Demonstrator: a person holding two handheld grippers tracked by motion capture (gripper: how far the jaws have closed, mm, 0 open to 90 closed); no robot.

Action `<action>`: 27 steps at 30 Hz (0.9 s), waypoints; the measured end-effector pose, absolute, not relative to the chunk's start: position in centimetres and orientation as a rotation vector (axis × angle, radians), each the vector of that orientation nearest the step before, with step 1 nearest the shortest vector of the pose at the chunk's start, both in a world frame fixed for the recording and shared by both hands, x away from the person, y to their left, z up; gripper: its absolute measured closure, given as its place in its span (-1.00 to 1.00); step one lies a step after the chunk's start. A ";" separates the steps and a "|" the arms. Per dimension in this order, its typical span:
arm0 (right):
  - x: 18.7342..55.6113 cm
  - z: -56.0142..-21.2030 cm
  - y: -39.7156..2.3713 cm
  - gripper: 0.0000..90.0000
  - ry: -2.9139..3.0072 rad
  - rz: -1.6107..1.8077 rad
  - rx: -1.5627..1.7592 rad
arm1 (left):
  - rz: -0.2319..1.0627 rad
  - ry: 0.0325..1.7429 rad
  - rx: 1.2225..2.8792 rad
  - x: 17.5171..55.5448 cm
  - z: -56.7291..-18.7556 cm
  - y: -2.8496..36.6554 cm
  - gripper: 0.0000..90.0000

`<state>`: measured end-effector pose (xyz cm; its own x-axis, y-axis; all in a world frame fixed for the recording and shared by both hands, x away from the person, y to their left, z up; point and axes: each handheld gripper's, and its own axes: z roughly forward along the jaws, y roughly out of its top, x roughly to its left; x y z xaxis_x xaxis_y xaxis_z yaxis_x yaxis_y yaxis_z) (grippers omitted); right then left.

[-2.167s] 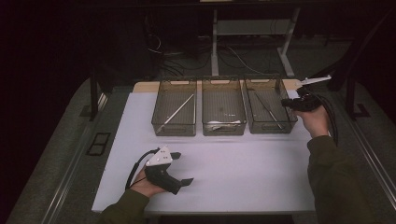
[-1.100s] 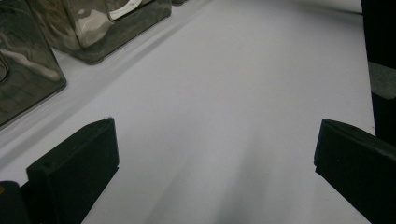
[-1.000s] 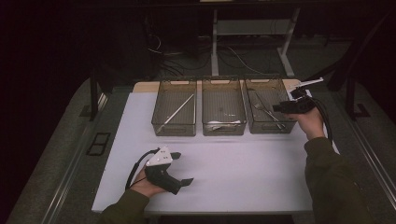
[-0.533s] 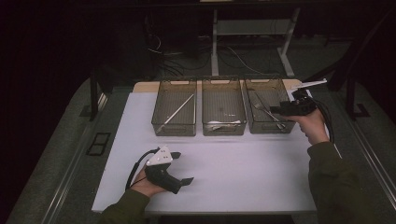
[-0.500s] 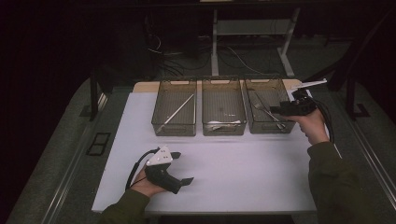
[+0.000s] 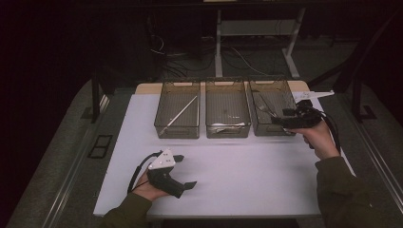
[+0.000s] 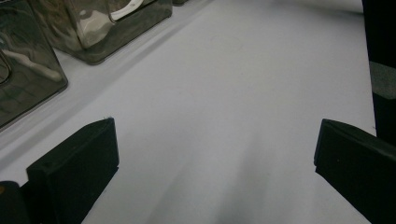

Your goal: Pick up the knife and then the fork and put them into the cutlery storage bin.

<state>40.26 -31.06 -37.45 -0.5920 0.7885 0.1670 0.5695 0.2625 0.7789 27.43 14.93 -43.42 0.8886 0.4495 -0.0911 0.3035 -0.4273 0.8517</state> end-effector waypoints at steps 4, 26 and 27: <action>39.1 -37.3 -30.5 -0.47 2.293 1.251 1.215 | 0.182 0.544 2.045 27.5 -43.5 14.9 -1.00; 33.2 -38.6 -28.2 -0.54 2.301 1.281 1.041 | 0.184 0.539 2.062 27.4 -43.4 14.9 -1.00; 33.0 -38.7 -28.1 -0.54 2.304 1.278 1.039 | 0.184 0.539 2.062 27.4 -43.4 14.9 -1.00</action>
